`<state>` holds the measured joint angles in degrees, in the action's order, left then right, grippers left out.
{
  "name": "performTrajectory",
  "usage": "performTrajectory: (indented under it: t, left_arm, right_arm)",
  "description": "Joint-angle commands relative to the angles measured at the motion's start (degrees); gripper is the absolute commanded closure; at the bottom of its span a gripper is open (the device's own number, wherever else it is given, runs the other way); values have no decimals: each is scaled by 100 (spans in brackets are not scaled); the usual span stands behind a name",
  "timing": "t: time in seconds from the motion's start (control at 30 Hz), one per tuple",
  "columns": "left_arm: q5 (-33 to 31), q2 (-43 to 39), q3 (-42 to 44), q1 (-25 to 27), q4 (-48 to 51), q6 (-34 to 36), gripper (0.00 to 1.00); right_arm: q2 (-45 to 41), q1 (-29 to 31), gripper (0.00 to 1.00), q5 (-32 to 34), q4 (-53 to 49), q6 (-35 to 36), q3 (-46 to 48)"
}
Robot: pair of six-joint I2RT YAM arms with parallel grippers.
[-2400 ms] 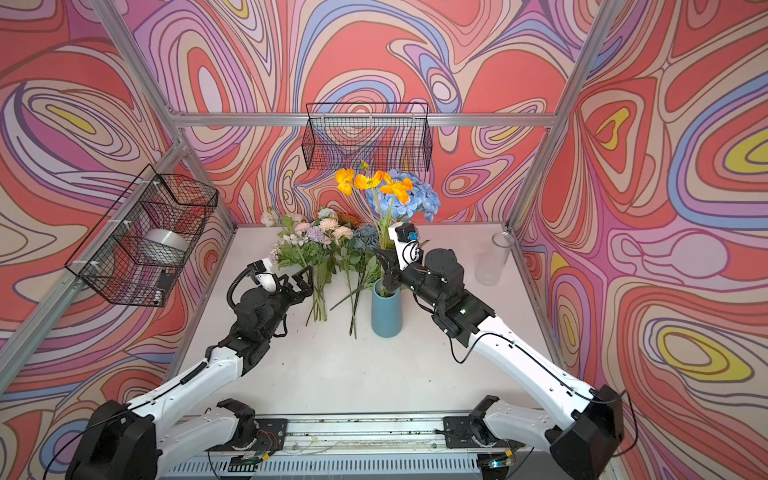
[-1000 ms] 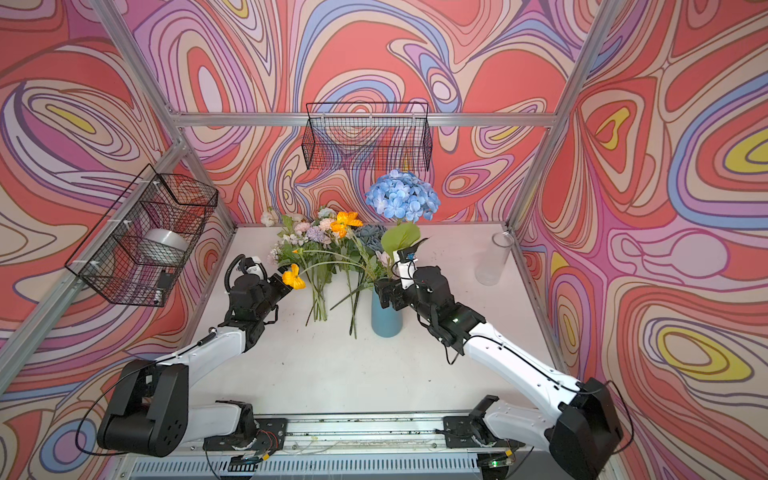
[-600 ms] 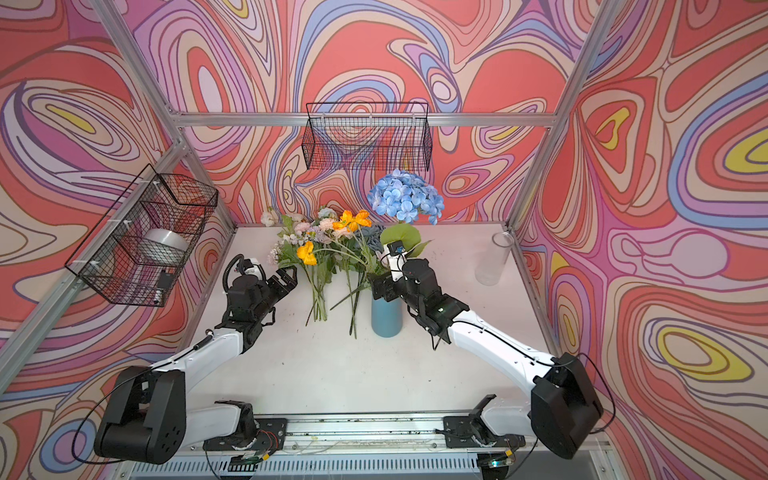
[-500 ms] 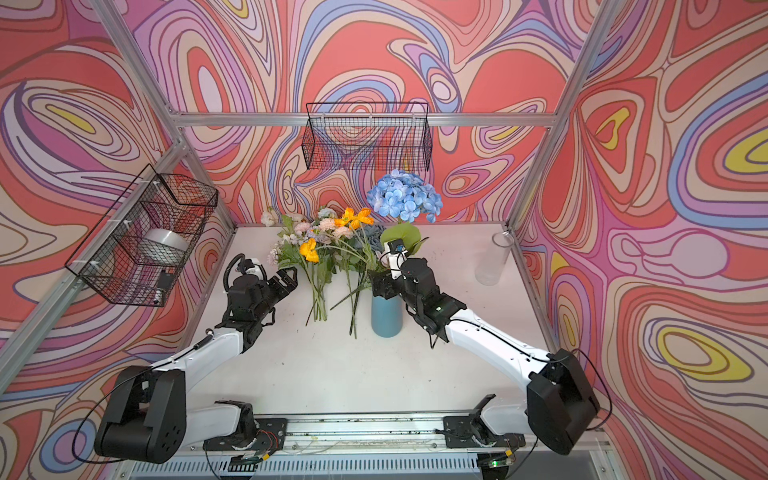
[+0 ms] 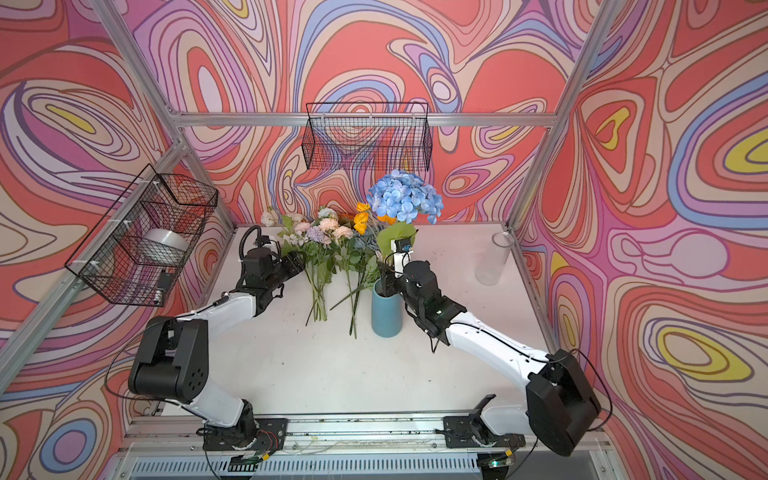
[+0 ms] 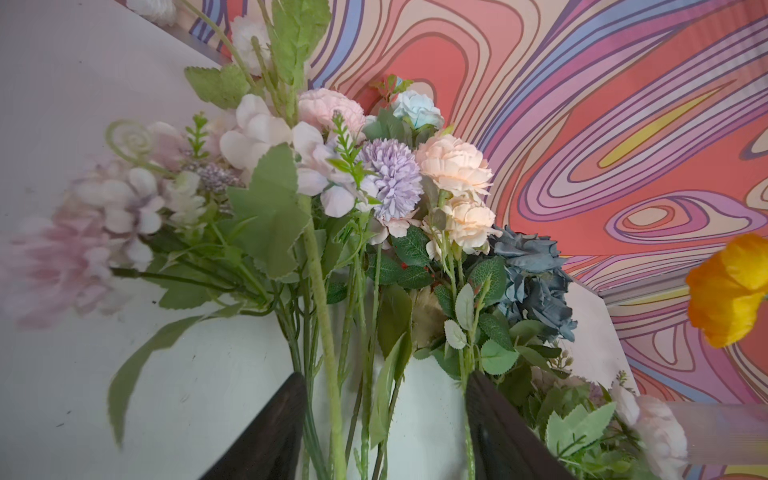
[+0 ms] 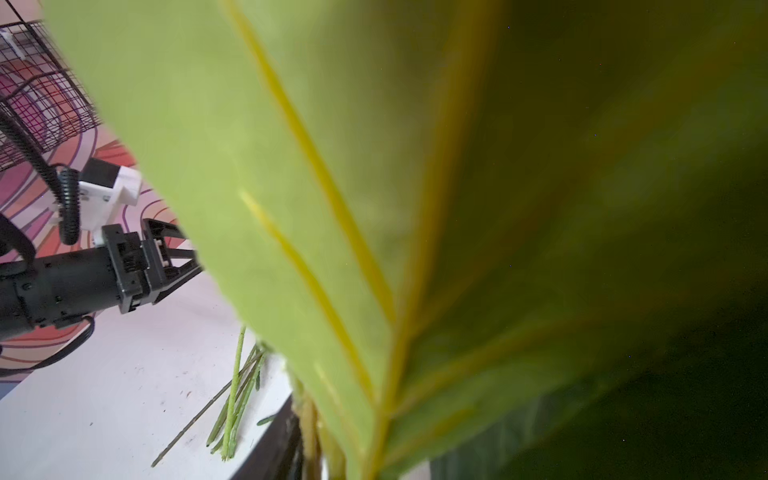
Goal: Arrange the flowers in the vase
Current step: 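Move the left gripper back to the flower pile and grasp a white flower stem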
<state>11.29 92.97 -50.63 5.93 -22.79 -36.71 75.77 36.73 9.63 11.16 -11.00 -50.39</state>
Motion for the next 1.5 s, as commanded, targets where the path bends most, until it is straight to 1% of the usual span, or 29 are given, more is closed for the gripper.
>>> performTrajectory:
  t: [0.0,0.13,0.3,0.4,0.6,0.67,0.87,0.93,0.97,1.0,1.07,1.1,1.3,1.47]
  left_arm:
    - [127,354,-333,-22,521,144,35]
    - [-30,670,-535,-18,775,117,34]
    - [154,924,-560,-22,477,-43,35]
    - [312,1092,-674,-22,409,-113,39]
    - [450,1378,-906,-22,367,-98,57]
    - [448,1439,-938,-22,316,-91,60]
    - [428,1710,-1098,-22,417,-29,60]
    - [462,1737,-1089,-22,361,-55,68]
    - [504,1732,-1080,-22,326,-67,75]
    - [538,1701,-1055,-22,288,-86,85]
    - [563,1589,-961,-22,184,-108,98]
    - [572,1490,-890,-22,114,-113,100]
    - [589,726,-272,-6,-337,-109,100]
    - [652,-70,372,87,-954,-83,100]
  right_arm:
    - [-136,10,58,28,123,-16,78]
    - [-116,10,63,-9,132,-8,78]
    - [-92,10,68,-71,124,-7,60]
    - [-81,10,69,-103,46,2,12]
    - [-149,7,70,-120,0,8,-9]
    - [-166,9,70,-114,-8,10,-6]
    - [-198,10,70,-119,-28,14,-16]
    - [-219,10,71,-132,-17,4,-15]
    - [-228,10,71,-137,-27,1,-10]
    - [-229,10,71,-133,-28,1,-8]
    - [-222,10,71,-130,-22,-15,11]
    - [-207,10,71,-129,-19,-34,6]
    - [-129,5,71,-64,-26,-145,-14]
    - [-87,10,69,-31,3,-200,-65]
